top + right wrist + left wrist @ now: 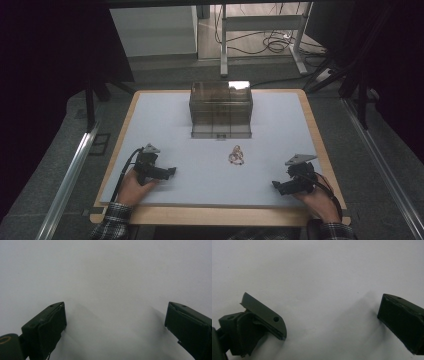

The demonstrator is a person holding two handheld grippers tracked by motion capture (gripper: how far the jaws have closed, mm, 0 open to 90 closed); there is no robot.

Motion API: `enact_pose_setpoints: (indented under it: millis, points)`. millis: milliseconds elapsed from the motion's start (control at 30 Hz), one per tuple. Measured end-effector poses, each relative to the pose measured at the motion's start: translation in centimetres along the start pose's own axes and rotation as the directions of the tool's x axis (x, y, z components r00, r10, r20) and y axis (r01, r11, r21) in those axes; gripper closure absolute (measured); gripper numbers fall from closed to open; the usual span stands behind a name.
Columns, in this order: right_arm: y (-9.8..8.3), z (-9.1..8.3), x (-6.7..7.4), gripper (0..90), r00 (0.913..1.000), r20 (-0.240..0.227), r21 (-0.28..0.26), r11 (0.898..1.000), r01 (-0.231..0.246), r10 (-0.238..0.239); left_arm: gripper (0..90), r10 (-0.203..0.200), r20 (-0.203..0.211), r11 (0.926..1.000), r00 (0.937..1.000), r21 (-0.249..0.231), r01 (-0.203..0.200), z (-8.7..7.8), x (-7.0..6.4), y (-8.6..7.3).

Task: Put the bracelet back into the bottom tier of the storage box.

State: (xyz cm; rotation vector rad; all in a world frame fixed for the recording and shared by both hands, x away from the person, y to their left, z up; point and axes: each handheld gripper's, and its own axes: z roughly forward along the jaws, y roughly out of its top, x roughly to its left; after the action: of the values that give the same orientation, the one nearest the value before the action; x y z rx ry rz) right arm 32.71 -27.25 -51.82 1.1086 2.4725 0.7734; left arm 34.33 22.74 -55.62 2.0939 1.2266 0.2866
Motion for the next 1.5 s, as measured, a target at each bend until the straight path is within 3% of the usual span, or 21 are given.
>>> enact_pose_setpoints:
  millis: [433,733,1000,1233,1500]
  points:
    - [0.7,-0.3,0.2,0.9,0.9997,-0.024,-0.022,1.0,-0.004,0.003,0.0,0.0,0.0,1.0,1.0,0.0,0.0,0.0,0.0,0.0]
    - [1.3,-0.6,0.0,0.8,0.9984,-0.041,-0.016,0.999,-0.039,0.039,0.0,0.001,0.001,1.0,1.0,0.0,-0.001,0.0,0.0,0.0]
    - [2.3,-0.6,0.0,1.0,0.9978,-0.03,0.031,0.998,-0.058,0.059,0.0,0.0,0.0,1.0,1.0,0.0,0.0,0.0,0.0,0.0]
    - [3.4,-0.6,-0.1,0.9,0.9964,-0.046,0.034,0.997,-0.069,0.07,0.0,0.0,0.0,1.0,1.0,0.0,0.0,0.0,0.0,0.0]
    - [5.0,0.2,0.4,1.0,0.9979,-0.049,0.077,0.996,-0.038,0.041,0.0,0.001,0.0,1.0,1.0,-0.001,-0.001,0.0,0.0,0.0]
